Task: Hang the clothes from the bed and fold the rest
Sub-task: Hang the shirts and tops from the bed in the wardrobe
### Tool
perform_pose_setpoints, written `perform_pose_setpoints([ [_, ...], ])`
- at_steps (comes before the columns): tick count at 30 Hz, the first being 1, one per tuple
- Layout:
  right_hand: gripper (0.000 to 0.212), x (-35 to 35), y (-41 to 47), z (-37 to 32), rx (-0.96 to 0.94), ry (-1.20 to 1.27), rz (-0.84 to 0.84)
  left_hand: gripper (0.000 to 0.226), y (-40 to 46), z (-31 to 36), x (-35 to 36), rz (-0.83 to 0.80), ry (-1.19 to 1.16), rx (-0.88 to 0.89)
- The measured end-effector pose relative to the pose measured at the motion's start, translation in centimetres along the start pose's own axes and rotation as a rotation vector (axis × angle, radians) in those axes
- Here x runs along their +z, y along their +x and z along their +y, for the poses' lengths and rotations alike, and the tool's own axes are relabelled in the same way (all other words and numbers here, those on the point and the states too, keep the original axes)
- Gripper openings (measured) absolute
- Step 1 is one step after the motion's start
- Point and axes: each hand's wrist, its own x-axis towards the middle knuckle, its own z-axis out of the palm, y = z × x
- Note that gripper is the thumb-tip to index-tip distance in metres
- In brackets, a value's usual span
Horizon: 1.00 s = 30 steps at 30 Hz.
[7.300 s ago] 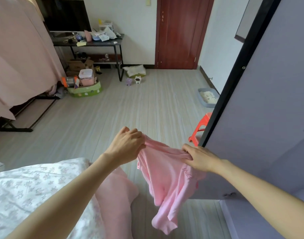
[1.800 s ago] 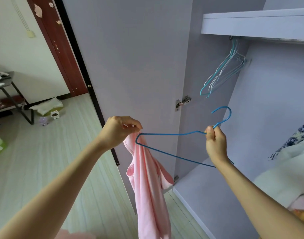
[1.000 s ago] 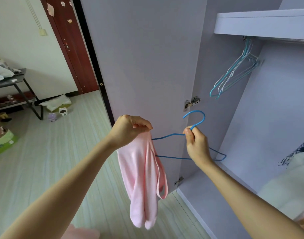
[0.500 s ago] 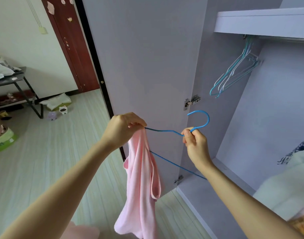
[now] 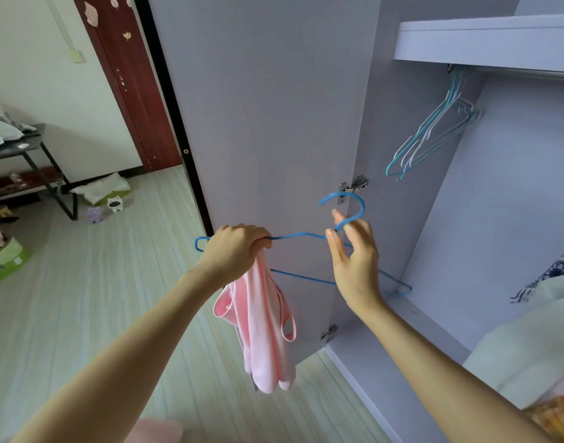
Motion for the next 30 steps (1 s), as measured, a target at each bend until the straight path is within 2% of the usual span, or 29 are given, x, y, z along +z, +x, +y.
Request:
perform_pose_setpoints([
  [2,0.03,-0.4,-0.5,0.3,-0.245,-0.1,0.089,0.021,0.0,-0.3,0.5,0.057,-0.108,-0.072],
  [3,0.027,-0.6,-1.0,0.6,-0.35,-0.103,0.103,0.021,0.0,-0.4,0.6,0.095,-0.17,-0.105],
  [5,0.017,-0.9,-2.7,1.7,-0.445,-0.092,-0.015,0.02,0.0,-0.5,0.5,0.173,-0.269,-0.141],
  [6,0.016,-0.7,-3.7,2.5,-0.402,-0.114,-0.132,0.019,0.0,-0.4,0.3,0.208,-0.309,-0.151],
  [7,0.017,-0.3,-4.5,3.3,-0.279,-0.166,-0.27,0.019,0.0,-0.2,0.0,0.237,-0.351,-0.16],
  [9,0.023,1.0,-6.0,5.3,0.103,-0.308,-0.557,0.018,0.2,0.2,-0.6,0.274,-0.425,-0.167],
  [11,0.036,2.4,-6.6,7.2,0.348,-0.414,-0.715,0.019,0.4,0.6,-1.2,0.293,-0.464,-0.151],
  [15,0.048,4.8,-6.5,8.7,0.449,-0.495,-0.859,0.019,0.4,1.3,-2.4,0.311,-0.504,-0.107],
  [18,0.036,5.2,-6.3,9.8,0.505,-0.63,-0.881,0.02,0.0,1.3,-3.1,0.32,-0.535,-0.088],
  [22,0.019,2.1,-4.3,11.9,0.651,-0.661,-0.778,0.021,-1.1,-0.8,-3.6,0.292,-0.506,-0.122],
  [27,0.003,-3.7,1.1,12.2,1.089,-0.215,-0.573,0.019,-3.4,-4.5,-1.9,0.111,-0.362,-0.194],
  [30,0.013,-6.3,3.5,11.8,1.162,-0.13,-0.597,0.018,-4.3,-5.1,-0.4,0.02,-0.31,-0.164],
])
